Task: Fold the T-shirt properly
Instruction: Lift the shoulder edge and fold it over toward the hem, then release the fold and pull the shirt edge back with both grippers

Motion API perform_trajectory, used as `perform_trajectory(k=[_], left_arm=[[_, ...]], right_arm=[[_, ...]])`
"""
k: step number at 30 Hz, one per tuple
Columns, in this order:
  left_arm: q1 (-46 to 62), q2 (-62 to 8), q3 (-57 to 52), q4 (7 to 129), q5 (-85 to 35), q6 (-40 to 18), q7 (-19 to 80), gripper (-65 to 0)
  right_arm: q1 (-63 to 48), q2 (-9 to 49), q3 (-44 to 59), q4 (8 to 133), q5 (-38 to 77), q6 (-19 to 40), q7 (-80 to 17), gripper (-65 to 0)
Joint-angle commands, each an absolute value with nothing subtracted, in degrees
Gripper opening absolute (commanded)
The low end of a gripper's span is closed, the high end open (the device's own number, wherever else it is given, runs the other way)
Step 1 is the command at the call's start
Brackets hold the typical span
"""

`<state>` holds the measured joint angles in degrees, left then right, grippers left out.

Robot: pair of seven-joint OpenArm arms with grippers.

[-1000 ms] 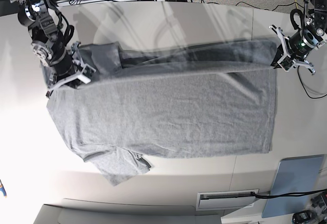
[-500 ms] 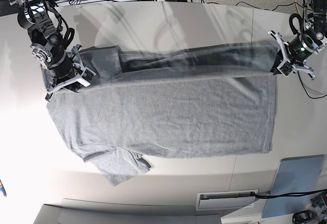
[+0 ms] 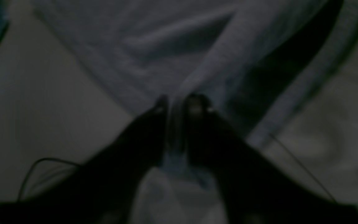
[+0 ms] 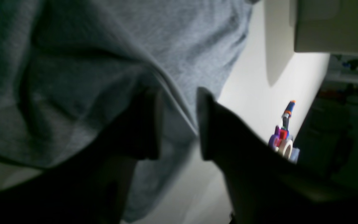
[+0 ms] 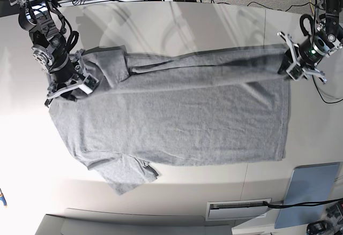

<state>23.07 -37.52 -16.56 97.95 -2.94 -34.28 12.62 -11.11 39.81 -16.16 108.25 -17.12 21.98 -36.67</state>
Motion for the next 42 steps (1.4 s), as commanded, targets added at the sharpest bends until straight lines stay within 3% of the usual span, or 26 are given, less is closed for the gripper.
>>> perform_trajectory(k=[1,3,8,10,13,15,16,27,31,38,42], left_arm=[[22.35,-38.74,-17.08,98.72,-3.81,-32.82,11.62,-41.4],[22.00,-38.74,-17.08,98.72,-5.48,-32.60,12.78,-38.3],[22.24,-38.28,-17.08,98.72,-15.11,-32.86,19.40,-40.6],[22.76,-37.19,-17.10,98.72,-18.68,-32.36,20.18,-49.4],[23.38,-33.80,-17.10,98.30,-20.93,-30.30,20.21,-65.0],[23.29,-31.14,-17.10,97.12,-21.71,-27.05,21.30,-65.0],[23.22,-30.06,-17.10,96.33,-22.37,-25.39,21.45,-65.0],[20.97,-23.97,-17.10,90.98,-26.98,-23.81,21.47,-65.0],[21.34,-23.62,-17.10,85.97,-28.62,-27.55,22.83,-65.0],[26.35,-23.99,-21.50,85.54,-28.53,-28.14,24.47,-65.0],[29.28,-23.99,-26.50,85.54,-28.10,-33.50,24.71,-65.0]], right_arm=[[-10.46,40.77,-15.70,108.95,-17.37,21.10,-36.47,-43.4],[-10.46,40.77,-15.70,108.95,-17.28,21.08,-36.60,-43.5],[-10.50,40.75,-15.70,108.95,-8.93,18.52,-40.32,-43.5],[-10.52,40.47,-15.64,108.95,-6.11,15.62,-42.46,-44.5],[-11.20,38.83,-14.63,108.64,-6.35,11.73,-44.07,-55.5],[-12.19,36.99,-12.40,107.63,-7.05,11.03,-43.92,-64.0],[-12.64,35.99,-10.98,106.85,-6.98,11.00,-43.38,-65.0],[-12.86,29.98,-3.42,94.63,-0.21,12.67,-40.34,-65.0],[-14.28,30.04,-3.40,92.97,0.56,14.15,-40.73,-65.0],[-19.99,31.66,-3.25,93.06,0.38,14.09,-40.45,-65.0],[-23.29,33.04,-3.14,94.26,0.03,14.11,-40.45,-65.0]])
